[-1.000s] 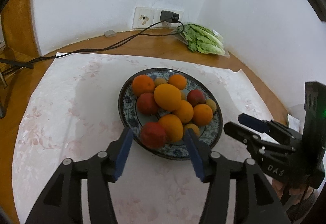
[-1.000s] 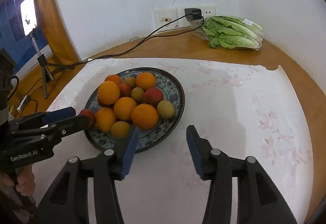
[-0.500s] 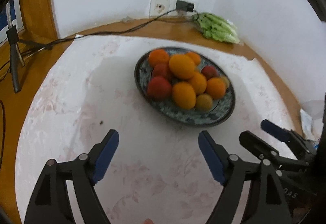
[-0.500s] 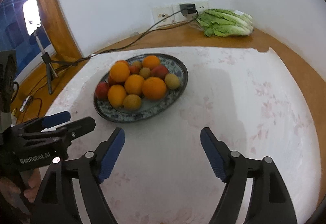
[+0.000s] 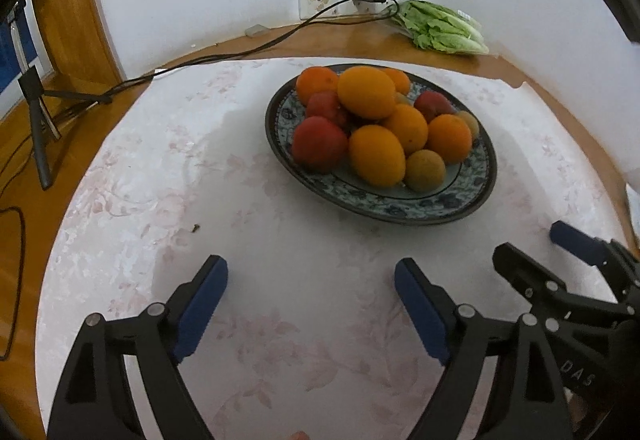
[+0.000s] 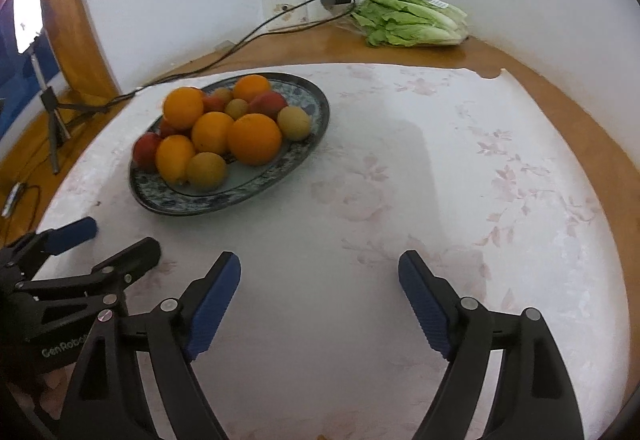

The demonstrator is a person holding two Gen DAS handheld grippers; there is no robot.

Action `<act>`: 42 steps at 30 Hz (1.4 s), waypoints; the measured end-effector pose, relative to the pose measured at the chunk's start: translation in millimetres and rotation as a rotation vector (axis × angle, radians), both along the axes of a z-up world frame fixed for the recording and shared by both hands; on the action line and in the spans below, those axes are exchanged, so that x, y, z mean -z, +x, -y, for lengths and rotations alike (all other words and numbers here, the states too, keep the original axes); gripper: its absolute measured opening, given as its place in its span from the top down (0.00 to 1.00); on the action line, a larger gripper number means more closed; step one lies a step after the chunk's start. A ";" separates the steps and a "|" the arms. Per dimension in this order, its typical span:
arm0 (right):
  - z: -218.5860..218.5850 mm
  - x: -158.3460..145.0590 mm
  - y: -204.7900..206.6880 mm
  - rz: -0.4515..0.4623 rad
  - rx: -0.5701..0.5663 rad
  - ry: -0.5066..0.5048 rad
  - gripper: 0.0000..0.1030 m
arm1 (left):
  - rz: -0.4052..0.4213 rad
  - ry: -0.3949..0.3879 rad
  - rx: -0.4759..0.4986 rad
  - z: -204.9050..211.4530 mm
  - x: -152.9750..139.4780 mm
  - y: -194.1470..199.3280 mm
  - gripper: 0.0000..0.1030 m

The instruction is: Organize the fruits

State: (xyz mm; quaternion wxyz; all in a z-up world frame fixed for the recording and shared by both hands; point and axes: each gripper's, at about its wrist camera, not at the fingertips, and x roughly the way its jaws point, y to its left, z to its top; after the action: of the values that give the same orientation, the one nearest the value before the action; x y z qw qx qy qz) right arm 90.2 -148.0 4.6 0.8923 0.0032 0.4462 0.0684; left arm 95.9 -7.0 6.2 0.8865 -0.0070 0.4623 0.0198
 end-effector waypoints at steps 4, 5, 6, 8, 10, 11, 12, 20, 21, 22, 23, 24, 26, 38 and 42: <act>-2.7 0.9 0.9 -0.003 0.005 -0.030 0.19 | 0.001 0.000 -0.007 -0.7 -0.6 0.2 0.14; -2.7 1.0 1.0 -0.003 0.005 -0.032 0.19 | 0.003 0.000 -0.008 -0.4 -0.5 0.4 0.14; -2.8 1.1 1.1 -0.003 0.005 -0.033 0.19 | 0.003 0.000 -0.009 -0.5 -0.5 0.3 0.14; -2.6 1.2 1.0 -0.003 0.005 -0.034 0.19 | 0.003 0.000 -0.009 -0.4 -0.4 0.4 0.14; -2.7 1.2 0.9 -0.003 0.005 -0.035 0.19 | 0.004 -0.001 -0.010 -0.6 -0.4 0.4 0.14; -2.9 1.4 1.0 -0.004 0.003 -0.036 0.18 | 0.005 0.002 -0.012 -0.9 -0.5 0.5 0.14; -3.5 1.4 0.9 -0.005 0.002 -0.040 0.18 | 0.007 0.002 -0.011 -1.2 -0.6 0.1 0.14; -4.1 1.7 0.9 -0.005 0.002 -0.041 0.17 | 0.009 0.001 -0.011 -1.8 -0.4 -0.5 0.14; -4.2 1.6 0.9 -0.005 0.002 -0.041 0.17 | 0.009 0.001 -0.011 -1.7 -0.4 -0.5 0.14; -4.2 1.6 0.8 -0.005 0.002 -0.041 0.17 | 0.009 0.001 -0.012 -1.7 -0.4 -0.5 0.14; -4.3 1.7 0.8 -0.005 0.002 -0.041 0.17 | 0.009 0.001 -0.011 -1.7 -0.4 -0.6 0.14; -4.3 1.6 0.8 -0.005 0.002 -0.041 0.17 | 0.009 0.001 -0.012 -1.6 -0.4 -0.6 0.14; -4.4 1.6 0.8 -0.005 0.002 -0.041 0.17 | 0.009 0.001 -0.012 -1.7 -0.4 -0.6 0.14; -4.9 1.9 0.7 -0.005 0.002 -0.041 0.17 | 0.009 0.001 -0.012 -1.8 -0.3 -0.7 0.14; -5.0 1.9 0.7 -0.005 0.003 -0.041 0.17 | 0.009 0.001 -0.012 -2.0 -0.3 -0.9 0.14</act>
State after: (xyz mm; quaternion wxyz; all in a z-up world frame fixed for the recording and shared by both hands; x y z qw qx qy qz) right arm 90.9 -143.0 2.7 0.8911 -0.0144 0.4498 0.0581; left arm 95.0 -5.1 6.5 0.8885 -0.0094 0.4581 0.0252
